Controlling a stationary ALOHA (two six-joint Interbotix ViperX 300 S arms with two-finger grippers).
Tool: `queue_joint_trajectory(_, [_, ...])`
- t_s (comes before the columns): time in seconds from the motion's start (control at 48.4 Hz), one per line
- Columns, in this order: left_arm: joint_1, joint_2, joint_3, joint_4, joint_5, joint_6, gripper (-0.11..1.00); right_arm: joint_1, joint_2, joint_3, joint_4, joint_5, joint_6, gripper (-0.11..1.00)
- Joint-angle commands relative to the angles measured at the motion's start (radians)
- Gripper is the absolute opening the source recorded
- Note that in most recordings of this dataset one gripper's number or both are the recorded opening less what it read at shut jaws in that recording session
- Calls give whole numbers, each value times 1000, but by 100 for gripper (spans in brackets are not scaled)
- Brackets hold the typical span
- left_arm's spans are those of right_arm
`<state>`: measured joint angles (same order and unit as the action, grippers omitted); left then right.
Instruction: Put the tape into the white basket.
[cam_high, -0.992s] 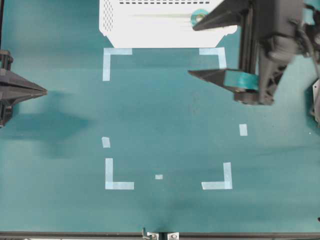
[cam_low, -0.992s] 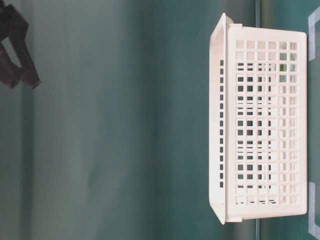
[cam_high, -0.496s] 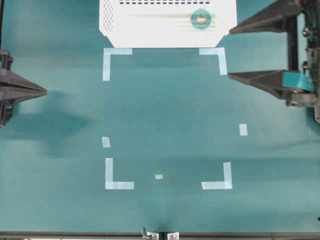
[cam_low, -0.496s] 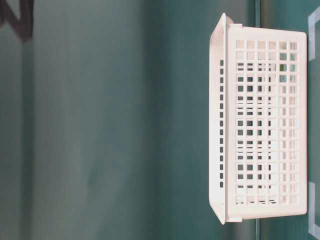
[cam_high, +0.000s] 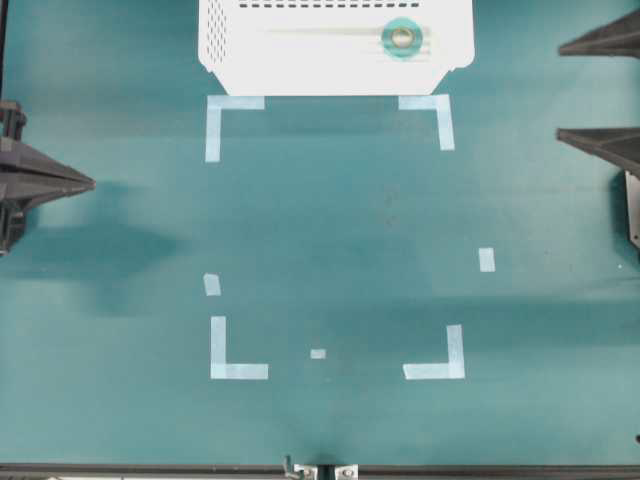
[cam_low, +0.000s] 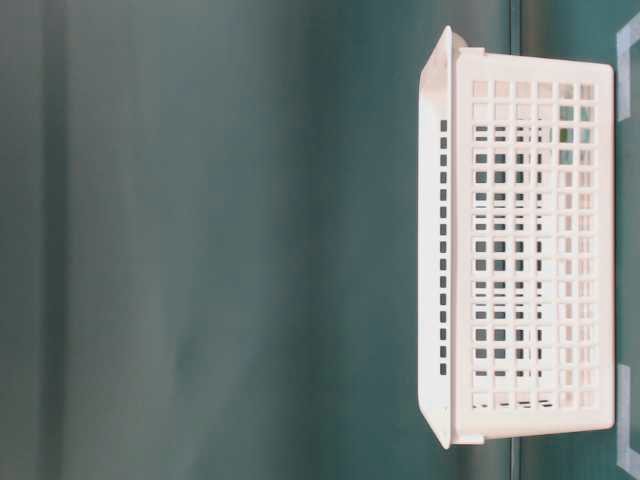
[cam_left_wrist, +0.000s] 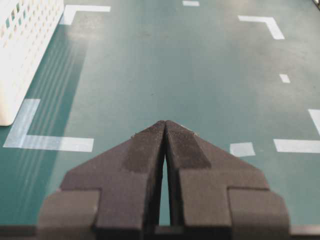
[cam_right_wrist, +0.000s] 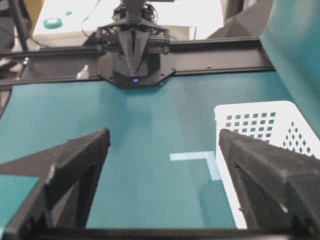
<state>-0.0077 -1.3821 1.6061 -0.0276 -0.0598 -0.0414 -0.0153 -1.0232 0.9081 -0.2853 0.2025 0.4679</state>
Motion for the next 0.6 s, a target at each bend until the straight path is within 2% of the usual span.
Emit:
queue_joint_trajectory(0.0, [3,8,-23,0,-5,0,-11,2,-31,14,3,5,2,96])
queue_joint_trajectory(0.351, [3,0,-25,0,37,6,-11,2,-196,132,2,31,3,96])
queue_joint_trajectory(0.579, [3,-26,-21,0,49,6,-11,2,-245,206,-3,54,2,96])
